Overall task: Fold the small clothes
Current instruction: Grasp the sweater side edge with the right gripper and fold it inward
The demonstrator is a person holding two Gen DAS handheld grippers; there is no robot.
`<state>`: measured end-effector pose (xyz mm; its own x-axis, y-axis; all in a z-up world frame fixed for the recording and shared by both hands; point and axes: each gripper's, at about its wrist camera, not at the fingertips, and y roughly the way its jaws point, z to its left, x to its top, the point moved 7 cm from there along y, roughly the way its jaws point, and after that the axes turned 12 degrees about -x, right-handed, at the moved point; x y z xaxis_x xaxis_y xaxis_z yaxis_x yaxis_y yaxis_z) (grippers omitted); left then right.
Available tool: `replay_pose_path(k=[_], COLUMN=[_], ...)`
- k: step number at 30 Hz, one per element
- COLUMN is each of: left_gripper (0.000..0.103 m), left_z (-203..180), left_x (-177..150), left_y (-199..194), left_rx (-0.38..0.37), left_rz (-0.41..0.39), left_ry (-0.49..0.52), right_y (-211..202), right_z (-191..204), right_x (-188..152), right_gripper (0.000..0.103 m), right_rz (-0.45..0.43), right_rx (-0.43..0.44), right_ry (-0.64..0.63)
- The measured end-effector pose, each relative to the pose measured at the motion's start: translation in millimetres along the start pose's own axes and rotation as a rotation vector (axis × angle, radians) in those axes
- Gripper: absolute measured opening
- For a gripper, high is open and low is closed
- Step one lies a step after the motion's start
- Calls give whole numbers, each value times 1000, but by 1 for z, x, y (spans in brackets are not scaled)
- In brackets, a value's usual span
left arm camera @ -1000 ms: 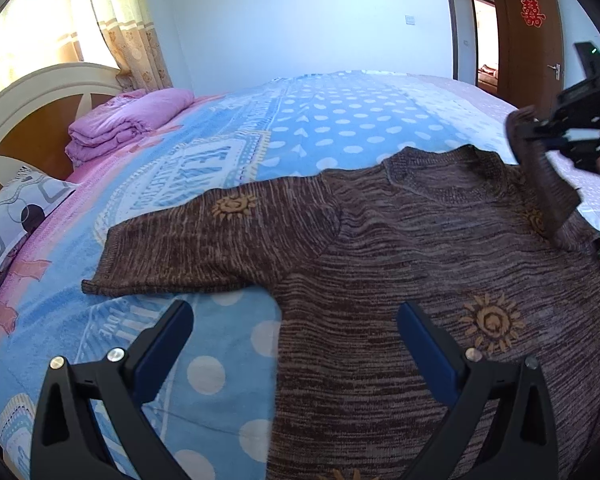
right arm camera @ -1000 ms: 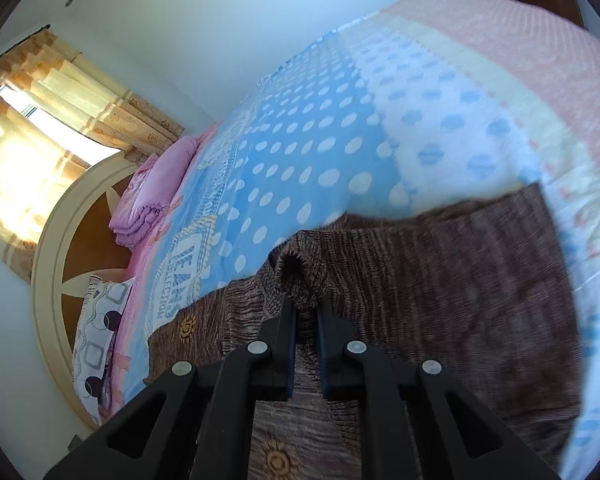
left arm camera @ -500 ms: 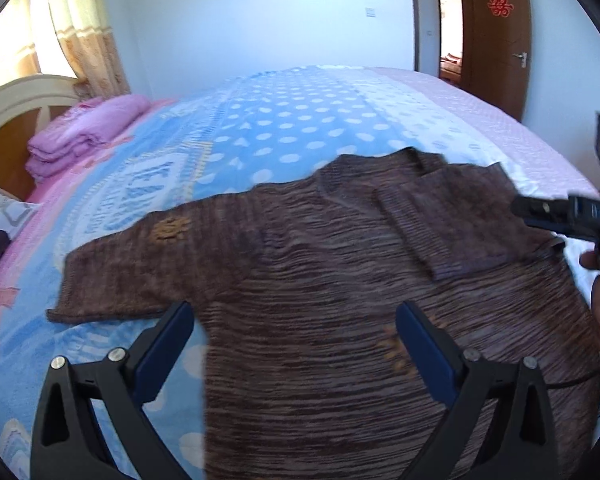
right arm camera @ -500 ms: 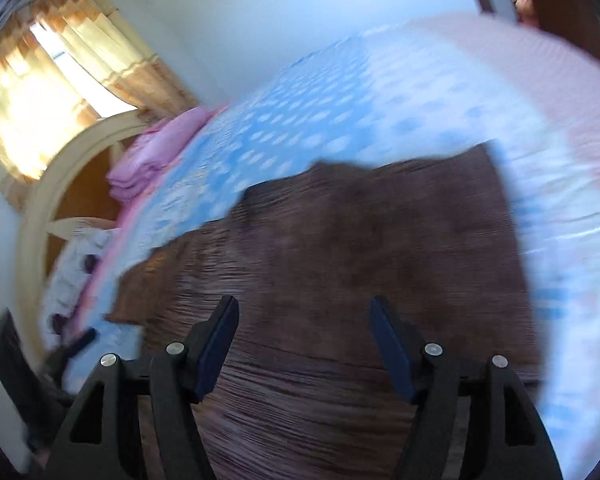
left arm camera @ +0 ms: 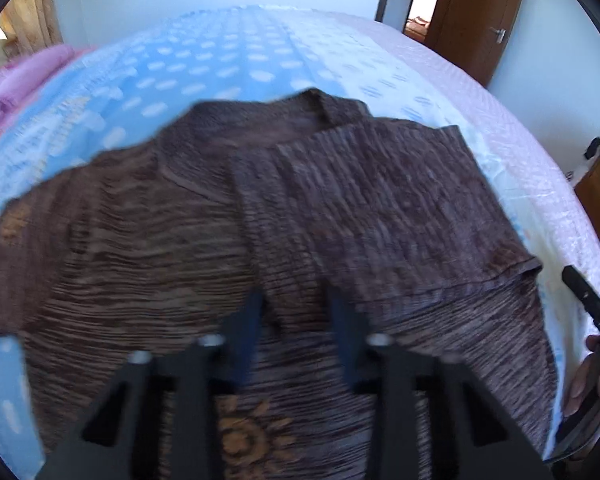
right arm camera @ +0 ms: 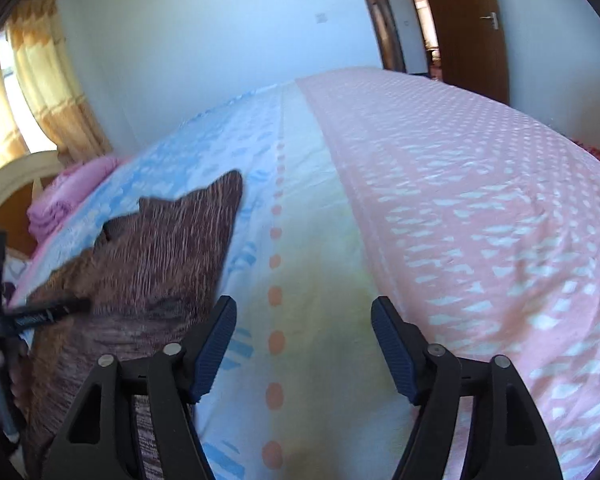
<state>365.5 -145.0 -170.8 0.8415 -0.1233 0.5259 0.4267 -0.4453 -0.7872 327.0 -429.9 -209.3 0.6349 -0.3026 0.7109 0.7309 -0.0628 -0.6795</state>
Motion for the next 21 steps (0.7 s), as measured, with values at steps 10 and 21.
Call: replay_pose_path(k=[10,21], left_gripper=[10,56], left_z=[-5,12], left_x=[0,-4], left_y=[-34,-22], left_rx=[21,146], left_rz=[-79,-119], left_ry=[19,27], right_y=[7,-14], right_z=[6,100], right_x=[-6,-3], right_gripper=[75,75], right_rz=[28,-7], right_rx=[-16,291], right_ry=[-31,-229])
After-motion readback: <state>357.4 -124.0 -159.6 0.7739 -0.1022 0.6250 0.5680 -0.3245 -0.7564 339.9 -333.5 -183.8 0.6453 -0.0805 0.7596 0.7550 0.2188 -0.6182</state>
